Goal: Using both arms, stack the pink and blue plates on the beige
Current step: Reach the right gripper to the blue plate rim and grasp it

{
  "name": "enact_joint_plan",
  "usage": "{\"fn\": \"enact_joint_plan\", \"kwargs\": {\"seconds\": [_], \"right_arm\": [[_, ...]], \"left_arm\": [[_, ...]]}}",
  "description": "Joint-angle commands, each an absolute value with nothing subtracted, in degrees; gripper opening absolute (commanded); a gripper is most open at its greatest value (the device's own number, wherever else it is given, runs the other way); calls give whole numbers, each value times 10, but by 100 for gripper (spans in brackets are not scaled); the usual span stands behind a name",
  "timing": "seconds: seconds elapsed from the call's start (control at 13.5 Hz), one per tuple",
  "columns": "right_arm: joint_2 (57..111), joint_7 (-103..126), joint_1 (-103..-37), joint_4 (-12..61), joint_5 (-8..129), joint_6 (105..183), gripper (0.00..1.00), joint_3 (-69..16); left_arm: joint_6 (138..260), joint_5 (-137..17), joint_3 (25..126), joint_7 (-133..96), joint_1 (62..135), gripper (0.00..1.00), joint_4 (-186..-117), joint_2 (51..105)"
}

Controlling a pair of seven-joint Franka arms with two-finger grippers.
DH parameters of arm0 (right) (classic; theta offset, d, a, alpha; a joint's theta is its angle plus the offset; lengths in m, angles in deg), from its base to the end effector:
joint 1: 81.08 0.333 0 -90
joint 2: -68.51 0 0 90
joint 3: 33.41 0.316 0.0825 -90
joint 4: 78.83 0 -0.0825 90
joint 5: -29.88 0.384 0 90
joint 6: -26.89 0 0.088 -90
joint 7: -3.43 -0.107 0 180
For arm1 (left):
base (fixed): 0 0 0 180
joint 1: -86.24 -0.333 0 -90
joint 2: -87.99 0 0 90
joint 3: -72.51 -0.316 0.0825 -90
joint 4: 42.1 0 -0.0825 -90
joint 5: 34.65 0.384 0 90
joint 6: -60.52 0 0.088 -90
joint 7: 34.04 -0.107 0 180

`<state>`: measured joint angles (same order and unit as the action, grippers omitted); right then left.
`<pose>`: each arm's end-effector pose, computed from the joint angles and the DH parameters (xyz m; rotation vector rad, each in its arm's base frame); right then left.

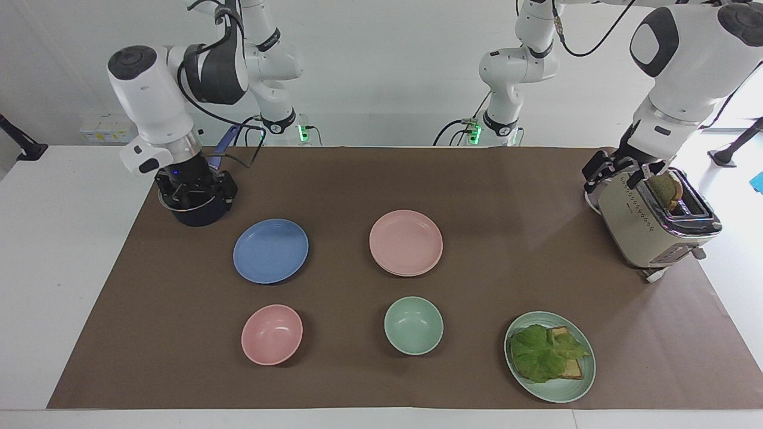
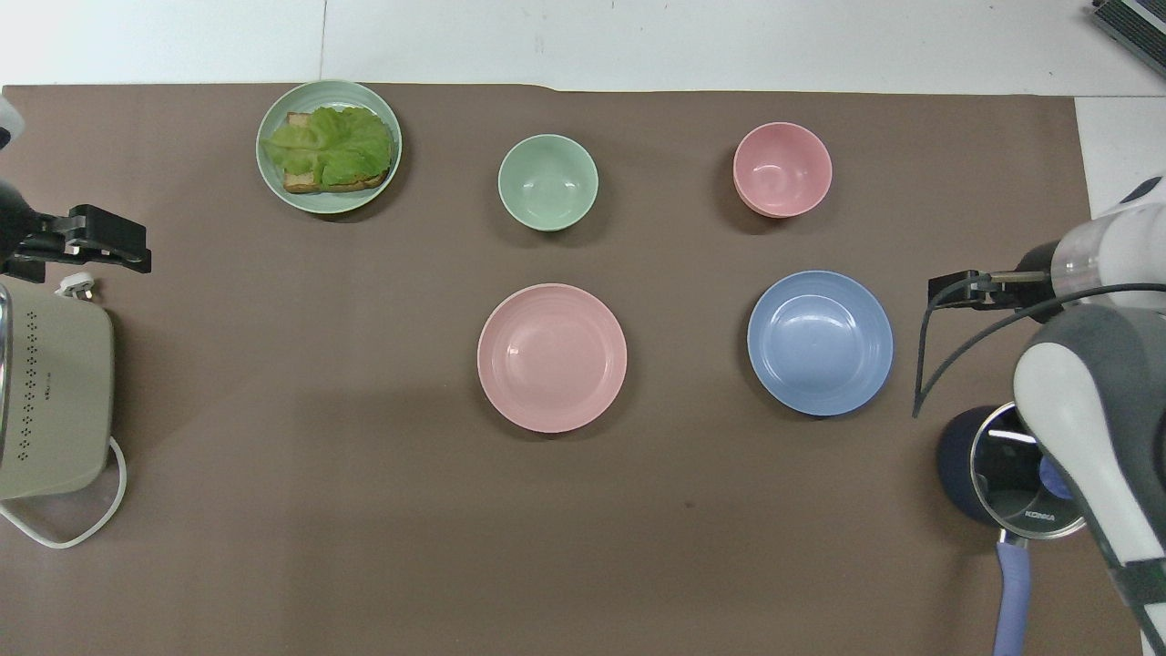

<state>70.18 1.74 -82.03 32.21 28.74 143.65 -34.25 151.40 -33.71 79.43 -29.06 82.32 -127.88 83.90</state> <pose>0.5728 -0.0189 0.4738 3.1200 -0.0817 0.1103 0.5778 -0.0259 0.6205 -3.1344 -0.0546 -0.0292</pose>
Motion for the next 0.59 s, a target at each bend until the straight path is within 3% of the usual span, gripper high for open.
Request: {"fn": "enact_joint_plan", "kwargs": {"seconds": [0.0, 0.22, 0.52], "right_arm": [[736, 40, -825, 376, 299, 1535, 100, -341], [803, 53, -825, 389, 300, 1634, 100, -341], [819, 62, -826, 410, 351, 1643, 100, -341]], "left_arm": [[1498, -327, 796, -298, 821, 100, -1292, 865], [1498, -327, 796, -298, 820, 100, -1293, 866], [1498, -327, 796, -297, 820, 100, -1293, 866]]}}
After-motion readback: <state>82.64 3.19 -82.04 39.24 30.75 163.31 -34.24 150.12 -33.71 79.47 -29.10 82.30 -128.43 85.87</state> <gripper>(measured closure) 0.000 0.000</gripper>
